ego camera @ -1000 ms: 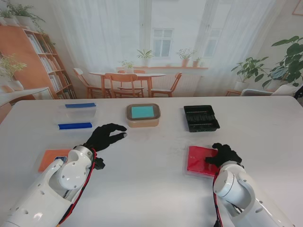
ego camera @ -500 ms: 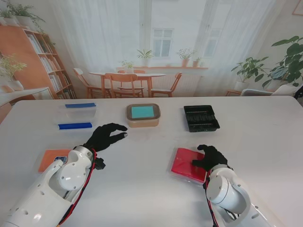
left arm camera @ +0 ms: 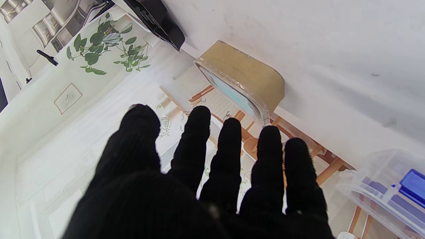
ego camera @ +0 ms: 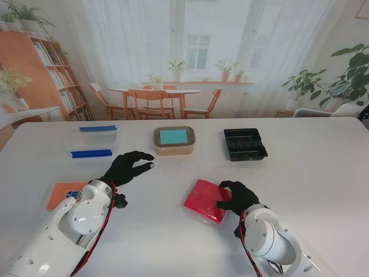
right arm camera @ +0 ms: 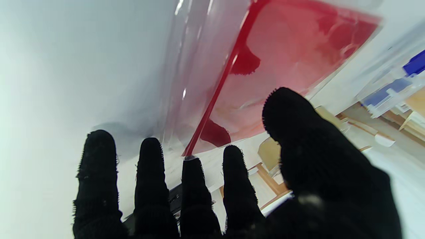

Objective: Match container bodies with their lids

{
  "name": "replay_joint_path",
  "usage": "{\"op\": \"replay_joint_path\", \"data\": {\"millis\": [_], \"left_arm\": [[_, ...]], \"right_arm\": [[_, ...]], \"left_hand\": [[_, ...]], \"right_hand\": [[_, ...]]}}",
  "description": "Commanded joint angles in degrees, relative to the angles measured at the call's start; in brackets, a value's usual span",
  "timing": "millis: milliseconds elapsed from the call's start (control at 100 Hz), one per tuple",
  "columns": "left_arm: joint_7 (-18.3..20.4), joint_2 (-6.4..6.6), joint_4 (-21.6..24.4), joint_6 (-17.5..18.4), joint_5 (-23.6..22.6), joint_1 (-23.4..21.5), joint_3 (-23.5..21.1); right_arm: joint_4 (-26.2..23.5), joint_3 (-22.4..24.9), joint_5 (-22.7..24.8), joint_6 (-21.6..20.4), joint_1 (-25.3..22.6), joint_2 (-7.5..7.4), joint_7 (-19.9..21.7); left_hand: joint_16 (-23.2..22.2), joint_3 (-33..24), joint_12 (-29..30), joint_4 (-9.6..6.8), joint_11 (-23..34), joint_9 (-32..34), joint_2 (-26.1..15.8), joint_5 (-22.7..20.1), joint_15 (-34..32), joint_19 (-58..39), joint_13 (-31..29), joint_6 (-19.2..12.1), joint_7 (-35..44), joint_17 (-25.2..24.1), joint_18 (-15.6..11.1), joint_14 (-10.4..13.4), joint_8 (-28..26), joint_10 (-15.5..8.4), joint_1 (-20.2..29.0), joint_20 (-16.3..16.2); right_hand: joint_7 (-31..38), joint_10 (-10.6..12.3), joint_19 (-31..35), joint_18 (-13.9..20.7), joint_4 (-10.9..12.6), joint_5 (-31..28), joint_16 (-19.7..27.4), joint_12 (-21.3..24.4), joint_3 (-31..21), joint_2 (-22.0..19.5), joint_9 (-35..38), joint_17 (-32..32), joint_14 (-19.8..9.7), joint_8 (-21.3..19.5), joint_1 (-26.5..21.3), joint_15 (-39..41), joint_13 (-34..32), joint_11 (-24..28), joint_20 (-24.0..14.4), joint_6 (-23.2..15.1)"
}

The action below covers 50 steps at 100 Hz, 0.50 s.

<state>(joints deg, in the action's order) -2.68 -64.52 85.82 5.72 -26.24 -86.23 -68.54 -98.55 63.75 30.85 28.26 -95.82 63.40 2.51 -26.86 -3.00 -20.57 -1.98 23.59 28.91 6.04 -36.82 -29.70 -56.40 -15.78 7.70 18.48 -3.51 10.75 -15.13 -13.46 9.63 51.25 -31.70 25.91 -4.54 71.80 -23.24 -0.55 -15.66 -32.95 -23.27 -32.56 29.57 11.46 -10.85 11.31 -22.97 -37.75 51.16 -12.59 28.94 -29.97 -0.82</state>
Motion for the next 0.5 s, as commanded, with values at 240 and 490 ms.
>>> {"op": "replay_joint_path", "data": {"millis": [240, 490], "left_arm": [[-0.2, -0.16, 0.8, 0.2, -0.6, -1.1, -0.6], [-0.1, -0.1, 1.3, 0.2, -0.9, -1.4, -0.9]], "right_arm": [[0.5, -2.7, 0.7, -2.6, 1.5, -0.56, 4.0], [1.8, -3.5, 2.7, -5.6, 3.2, -1.23, 6.1]], "left_hand": [[0.4, 1.7, 0.2, -0.76, -0.5, 0.7, -1.7, -0.3, -0.8, -1.6, -0.6, -0.1, -1.1, -1.2, 0.3, -0.1, -0.2, 0.4, -1.0, -0.7], [0.4, 1.7, 0.2, -0.74, -0.5, 0.7, -1.7, -0.4, -0.8, -1.6, -0.7, -0.1, -1.1, -1.2, 0.3, -0.1, -0.2, 0.4, -1.1, -0.6]], "right_hand": [[0.1, -0.3, 2.0, 1.6, 0.1, -1.2, 0.8, 0.5, -1.6, 2.1, -1.7, 0.4, 0.4, -0.8, -0.8, -1.3, -0.9, 0.7, -1.2, 0.0], [0.3, -0.1, 2.0, 2.5, 0.0, -1.3, 0.8, 0.7, -2.8, 2.8, -1.5, 0.6, 0.3, -0.9, -0.6, -1.3, -0.9, 1.4, -1.6, 0.0]]}}
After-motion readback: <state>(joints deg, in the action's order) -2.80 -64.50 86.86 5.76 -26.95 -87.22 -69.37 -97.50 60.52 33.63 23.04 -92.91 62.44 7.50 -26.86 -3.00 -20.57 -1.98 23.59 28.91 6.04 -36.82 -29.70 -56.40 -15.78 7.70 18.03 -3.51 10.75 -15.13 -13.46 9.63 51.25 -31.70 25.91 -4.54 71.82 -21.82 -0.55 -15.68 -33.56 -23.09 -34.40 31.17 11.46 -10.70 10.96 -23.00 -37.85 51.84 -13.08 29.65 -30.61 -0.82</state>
